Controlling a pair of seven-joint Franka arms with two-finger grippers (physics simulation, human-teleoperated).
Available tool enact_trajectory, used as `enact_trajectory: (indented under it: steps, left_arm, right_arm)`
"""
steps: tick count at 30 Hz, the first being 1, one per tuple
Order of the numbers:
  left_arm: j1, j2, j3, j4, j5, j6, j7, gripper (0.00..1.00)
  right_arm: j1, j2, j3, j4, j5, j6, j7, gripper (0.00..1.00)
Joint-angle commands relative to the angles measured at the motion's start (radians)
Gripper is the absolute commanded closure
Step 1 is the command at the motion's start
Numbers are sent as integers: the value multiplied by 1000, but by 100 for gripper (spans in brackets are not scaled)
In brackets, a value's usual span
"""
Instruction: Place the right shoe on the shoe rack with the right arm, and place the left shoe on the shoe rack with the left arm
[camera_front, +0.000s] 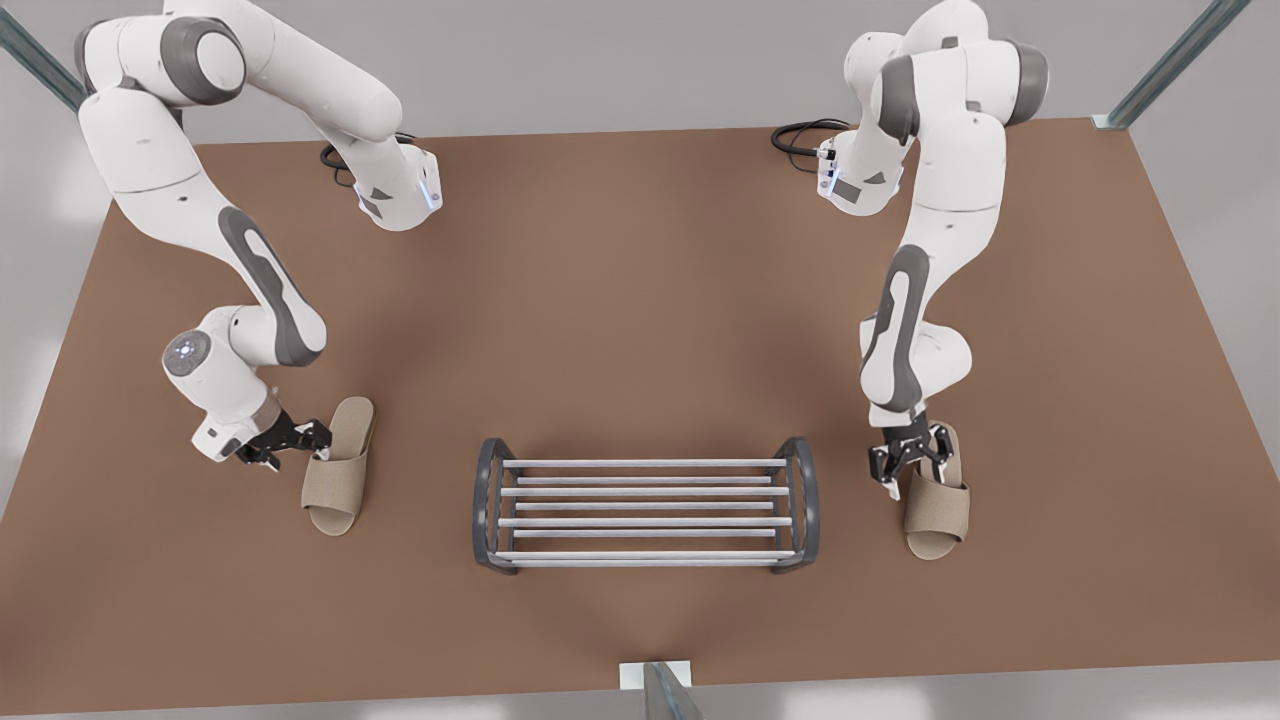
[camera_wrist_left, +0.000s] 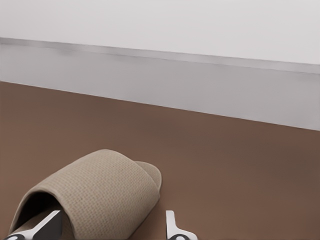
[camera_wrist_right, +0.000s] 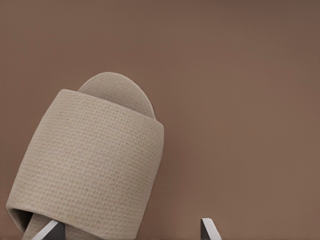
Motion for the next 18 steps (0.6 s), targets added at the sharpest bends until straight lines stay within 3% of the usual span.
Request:
enact_trajectory:
  steps: [1, 6, 12, 13, 18]
  left_arm:
    - [1, 3, 0, 4, 6, 1, -209, 0]
    - [3, 13, 0, 4, 6, 9, -209, 0]
    - [14, 39, -1, 26, 9, 11, -209, 0]
    - [14, 52, -1, 39, 9, 11, -209, 0]
    - [18, 75, -5, 73, 9, 17, -209, 0]
  right_arm:
    - [-1, 11, 0, 2, 1, 26, -53, 0]
    - [0, 26, 0, 8, -1, 47, -82, 4]
    - [0, 25, 0, 8, -1, 47, -87, 75]
    - [2, 25, 0, 8, -1, 47, -92, 79]
    - [15, 22, 2, 33, -1, 46, -90, 79]
